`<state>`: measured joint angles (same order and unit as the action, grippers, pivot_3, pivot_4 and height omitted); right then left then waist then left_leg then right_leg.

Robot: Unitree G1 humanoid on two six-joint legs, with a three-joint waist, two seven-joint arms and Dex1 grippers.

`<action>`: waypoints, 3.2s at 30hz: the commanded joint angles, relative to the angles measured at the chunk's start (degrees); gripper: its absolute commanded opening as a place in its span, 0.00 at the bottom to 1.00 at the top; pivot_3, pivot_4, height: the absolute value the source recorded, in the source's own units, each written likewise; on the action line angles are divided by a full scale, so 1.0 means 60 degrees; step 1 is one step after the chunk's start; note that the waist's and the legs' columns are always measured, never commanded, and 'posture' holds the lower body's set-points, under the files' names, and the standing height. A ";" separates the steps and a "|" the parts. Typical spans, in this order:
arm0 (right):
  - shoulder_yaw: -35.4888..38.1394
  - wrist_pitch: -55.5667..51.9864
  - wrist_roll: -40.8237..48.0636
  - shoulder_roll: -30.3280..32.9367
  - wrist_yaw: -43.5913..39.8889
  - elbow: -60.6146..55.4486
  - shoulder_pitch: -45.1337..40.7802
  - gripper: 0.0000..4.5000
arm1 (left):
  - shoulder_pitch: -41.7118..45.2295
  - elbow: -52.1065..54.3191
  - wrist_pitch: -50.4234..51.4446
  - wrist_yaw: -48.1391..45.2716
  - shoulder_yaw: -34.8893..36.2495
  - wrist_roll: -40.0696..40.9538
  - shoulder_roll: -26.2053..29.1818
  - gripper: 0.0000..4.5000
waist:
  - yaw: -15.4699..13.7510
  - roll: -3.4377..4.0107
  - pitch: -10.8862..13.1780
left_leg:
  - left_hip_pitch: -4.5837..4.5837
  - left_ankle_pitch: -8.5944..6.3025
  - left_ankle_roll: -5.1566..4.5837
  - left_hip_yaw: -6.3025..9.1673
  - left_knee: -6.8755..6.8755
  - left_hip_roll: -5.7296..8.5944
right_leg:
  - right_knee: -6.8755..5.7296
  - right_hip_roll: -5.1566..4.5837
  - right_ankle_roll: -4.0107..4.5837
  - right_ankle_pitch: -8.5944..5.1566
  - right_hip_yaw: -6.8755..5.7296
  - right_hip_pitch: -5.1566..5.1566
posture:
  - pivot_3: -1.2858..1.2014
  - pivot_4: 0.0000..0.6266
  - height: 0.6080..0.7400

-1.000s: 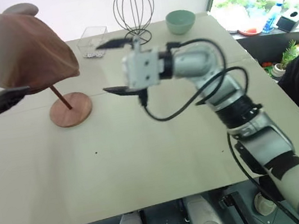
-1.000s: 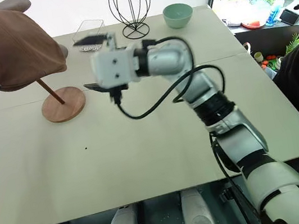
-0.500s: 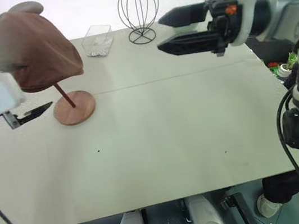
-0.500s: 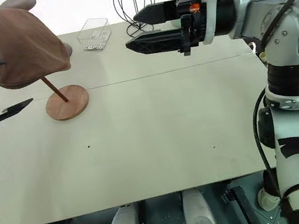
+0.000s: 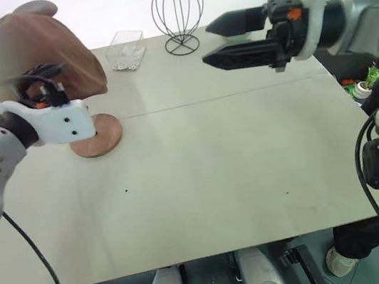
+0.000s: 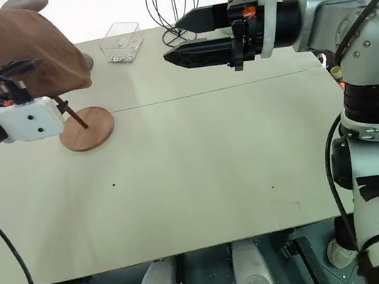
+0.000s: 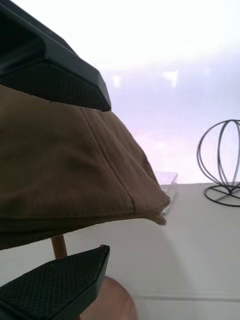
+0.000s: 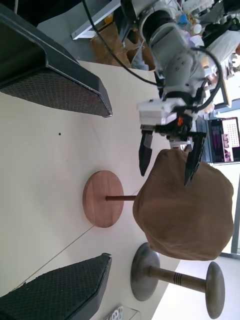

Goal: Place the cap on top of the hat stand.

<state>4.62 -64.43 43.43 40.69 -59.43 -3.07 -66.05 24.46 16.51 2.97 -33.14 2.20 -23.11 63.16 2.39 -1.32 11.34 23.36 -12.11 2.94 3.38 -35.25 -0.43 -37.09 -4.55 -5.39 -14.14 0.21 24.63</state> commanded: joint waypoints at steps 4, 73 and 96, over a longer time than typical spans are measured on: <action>0.0464 -0.0149 0.0679 0.0183 -0.0012 -0.0078 -0.0494 0.99 | 0.0341 -0.0099 0.0110 0.0932 -0.0147 -0.1813 -0.0275 1.00 | 0.0002 0.0000 0.0000 | 0.0000 -0.0003 -0.0006 0.0000 0.0000 -0.0001 | -0.0001 0.0000 0.0000 0.0000 0.0000 0.0001 | 0.52 0.24 1.00; -0.0553 0.0397 -0.0435 0.1163 -0.0752 0.1015 -0.0910 1.00 | 0.2505 -1.0195 -1.1943 -0.1209 0.1310 0.4579 0.0441 0.09 | 0.0015 -0.0001 -0.0001 | 0.0002 -0.0003 -0.0005 -0.0003 -0.0019 -0.0003 | -0.0021 -0.0006 -0.0002 0.0003 -0.0006 0.0003 | 0.52 0.24 1.00; -0.0692 0.1437 -0.0759 0.0350 -0.1165 0.1921 -0.0930 1.00 | -0.5316 -0.0327 -0.4178 -0.0211 0.7488 0.4927 -0.0718 0.99 | -0.0037 0.0003 0.0001 | 0.0001 -0.0004 -0.0005 -0.0015 -0.0015 -0.0020 | -0.0004 -0.0001 0.0012 0.0006 -0.0005 0.0003 | 0.52 0.24 1.00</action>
<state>-0.71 -56.92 38.86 42.55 -65.83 9.16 -70.19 -7.92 10.65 -25.50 -35.75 43.61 6.54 58.96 2.16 -1.30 11.35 23.37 -12.13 2.91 3.28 -35.35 -0.55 -37.11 -4.56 -5.32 -14.11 0.19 24.65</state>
